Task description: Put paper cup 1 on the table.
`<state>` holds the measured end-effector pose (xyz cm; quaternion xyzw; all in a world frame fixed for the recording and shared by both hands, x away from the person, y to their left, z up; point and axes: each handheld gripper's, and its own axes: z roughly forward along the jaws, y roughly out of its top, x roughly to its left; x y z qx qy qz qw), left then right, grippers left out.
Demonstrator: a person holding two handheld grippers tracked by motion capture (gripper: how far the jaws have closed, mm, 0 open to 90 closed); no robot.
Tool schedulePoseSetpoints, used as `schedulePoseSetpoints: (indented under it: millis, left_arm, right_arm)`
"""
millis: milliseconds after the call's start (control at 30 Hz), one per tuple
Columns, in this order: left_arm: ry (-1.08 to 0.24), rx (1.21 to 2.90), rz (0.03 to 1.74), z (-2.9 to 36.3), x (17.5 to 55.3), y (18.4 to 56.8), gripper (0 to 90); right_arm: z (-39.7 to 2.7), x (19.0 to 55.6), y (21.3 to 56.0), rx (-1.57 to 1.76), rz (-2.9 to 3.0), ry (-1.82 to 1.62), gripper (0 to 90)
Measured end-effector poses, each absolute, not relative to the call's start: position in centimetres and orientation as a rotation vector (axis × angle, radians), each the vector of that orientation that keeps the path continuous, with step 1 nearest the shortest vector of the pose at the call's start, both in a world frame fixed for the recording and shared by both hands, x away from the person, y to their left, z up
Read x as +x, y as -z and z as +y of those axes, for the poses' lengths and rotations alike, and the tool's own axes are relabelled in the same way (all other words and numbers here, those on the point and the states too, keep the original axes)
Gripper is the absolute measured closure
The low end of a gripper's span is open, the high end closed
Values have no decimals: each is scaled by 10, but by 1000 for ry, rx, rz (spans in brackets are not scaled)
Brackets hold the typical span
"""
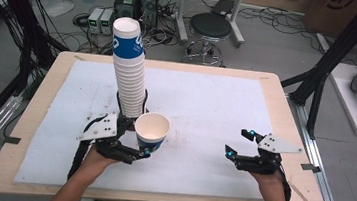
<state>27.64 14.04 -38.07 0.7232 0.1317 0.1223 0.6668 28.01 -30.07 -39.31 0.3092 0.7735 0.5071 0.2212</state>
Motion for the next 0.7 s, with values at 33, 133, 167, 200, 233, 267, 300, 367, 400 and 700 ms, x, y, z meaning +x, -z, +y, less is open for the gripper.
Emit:
schedulePoseSetpoints:
  millis: [33,133,167,200,233,267,300,367,400,700]
  left_arm:
    - [-281,1627,300,144,275,380,253]
    - [-307,1612,309,156,271,380,253]
    - [-320,1602,319,162,269,381,253]
    - [-328,1596,324,165,268,381,253]
    - [-336,1591,330,171,266,382,253]
    - [-342,1587,335,175,266,383,253]
    - [-353,1585,340,180,265,384,253]
    - [-381,1571,358,190,263,386,254]
    - [-397,1565,365,196,262,388,254]
    - [-510,1474,502,246,270,396,254]
  right_arm:
    - [-300,280,393,860,2137,-1403,193]
    - [-300,281,395,865,2143,-1399,193]
    - [-300,281,395,865,2143,-1398,193]
    - [-300,281,396,873,2141,-1401,193]
    - [-300,281,397,874,2140,-1406,193]
    - [-300,281,397,875,2143,-1406,193]
    - [-300,281,397,875,2141,-1406,193]
    - [-301,281,397,867,2137,-1416,193]
    - [-301,280,397,868,2133,-1420,193]
    - [-303,278,399,865,2117,-1432,194]
